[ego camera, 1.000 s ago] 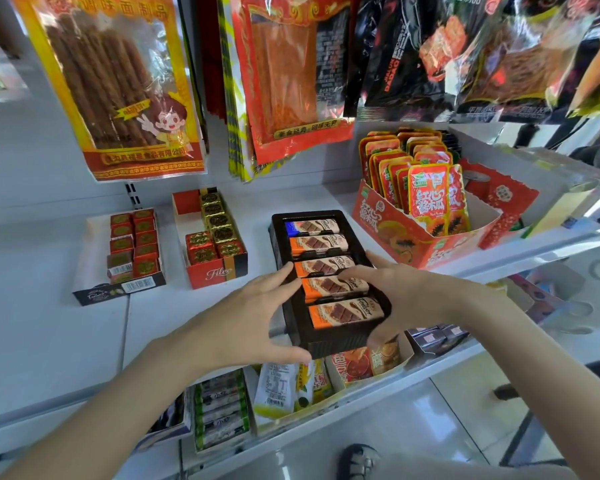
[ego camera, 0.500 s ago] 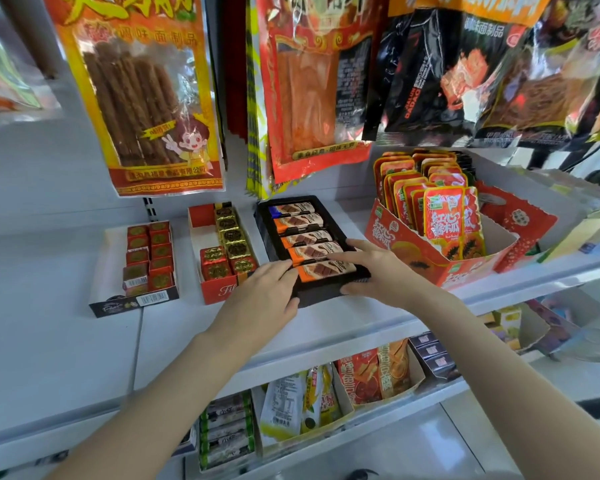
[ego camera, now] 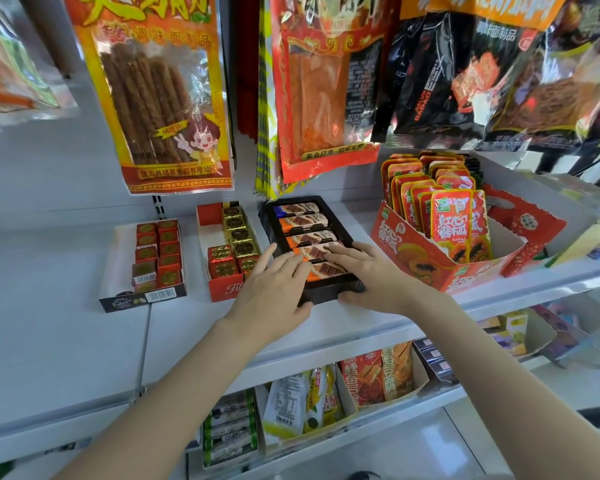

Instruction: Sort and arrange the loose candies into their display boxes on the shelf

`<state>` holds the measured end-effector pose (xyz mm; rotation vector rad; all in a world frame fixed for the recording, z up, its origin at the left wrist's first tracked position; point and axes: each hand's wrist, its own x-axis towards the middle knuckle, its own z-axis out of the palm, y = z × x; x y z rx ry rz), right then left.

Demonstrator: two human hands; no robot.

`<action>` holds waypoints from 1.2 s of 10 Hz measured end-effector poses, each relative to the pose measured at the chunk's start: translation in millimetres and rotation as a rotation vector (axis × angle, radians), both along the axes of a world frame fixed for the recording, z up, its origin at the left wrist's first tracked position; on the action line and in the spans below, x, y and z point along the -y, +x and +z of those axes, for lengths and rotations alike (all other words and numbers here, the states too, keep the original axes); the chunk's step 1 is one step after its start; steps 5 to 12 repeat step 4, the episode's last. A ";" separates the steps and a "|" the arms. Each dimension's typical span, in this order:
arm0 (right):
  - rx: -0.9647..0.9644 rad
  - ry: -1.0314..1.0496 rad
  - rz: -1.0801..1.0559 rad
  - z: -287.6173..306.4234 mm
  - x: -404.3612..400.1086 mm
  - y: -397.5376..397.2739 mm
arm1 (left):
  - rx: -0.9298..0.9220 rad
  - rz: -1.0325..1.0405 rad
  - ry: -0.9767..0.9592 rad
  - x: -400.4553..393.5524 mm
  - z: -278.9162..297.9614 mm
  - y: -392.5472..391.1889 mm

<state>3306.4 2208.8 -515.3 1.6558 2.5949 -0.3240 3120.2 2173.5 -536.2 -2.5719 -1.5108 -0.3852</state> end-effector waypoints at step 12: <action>0.061 0.022 -0.043 -4.3 15.7 0.3 | 0.001 0.013 -0.054 5.7 4.7 -2.1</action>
